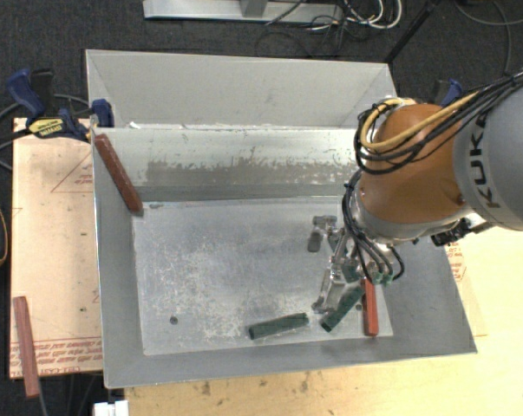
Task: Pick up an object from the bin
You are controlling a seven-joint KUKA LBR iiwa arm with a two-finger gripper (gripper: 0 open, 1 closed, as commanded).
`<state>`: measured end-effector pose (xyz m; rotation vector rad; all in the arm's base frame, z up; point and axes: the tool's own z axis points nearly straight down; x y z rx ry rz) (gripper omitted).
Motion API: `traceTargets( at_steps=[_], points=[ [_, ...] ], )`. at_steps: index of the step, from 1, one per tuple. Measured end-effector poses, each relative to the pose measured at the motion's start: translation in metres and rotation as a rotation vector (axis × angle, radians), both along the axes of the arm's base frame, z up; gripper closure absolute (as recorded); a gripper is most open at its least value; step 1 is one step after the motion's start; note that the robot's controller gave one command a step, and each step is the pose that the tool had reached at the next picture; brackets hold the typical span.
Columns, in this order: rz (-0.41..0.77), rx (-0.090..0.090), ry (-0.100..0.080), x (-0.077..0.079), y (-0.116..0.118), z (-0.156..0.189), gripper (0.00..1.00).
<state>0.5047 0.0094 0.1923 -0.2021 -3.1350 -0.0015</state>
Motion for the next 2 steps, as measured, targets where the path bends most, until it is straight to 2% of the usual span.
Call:
traceTargets(
  at_steps=[1, 2],
  points=[
    [0.045, 0.0, -0.007, -0.021, 0.0117, -0.1247, 0.0],
    [0.045, 0.0, -0.001, -0.022, 0.0113, -0.1222, 1.0]
  ],
)
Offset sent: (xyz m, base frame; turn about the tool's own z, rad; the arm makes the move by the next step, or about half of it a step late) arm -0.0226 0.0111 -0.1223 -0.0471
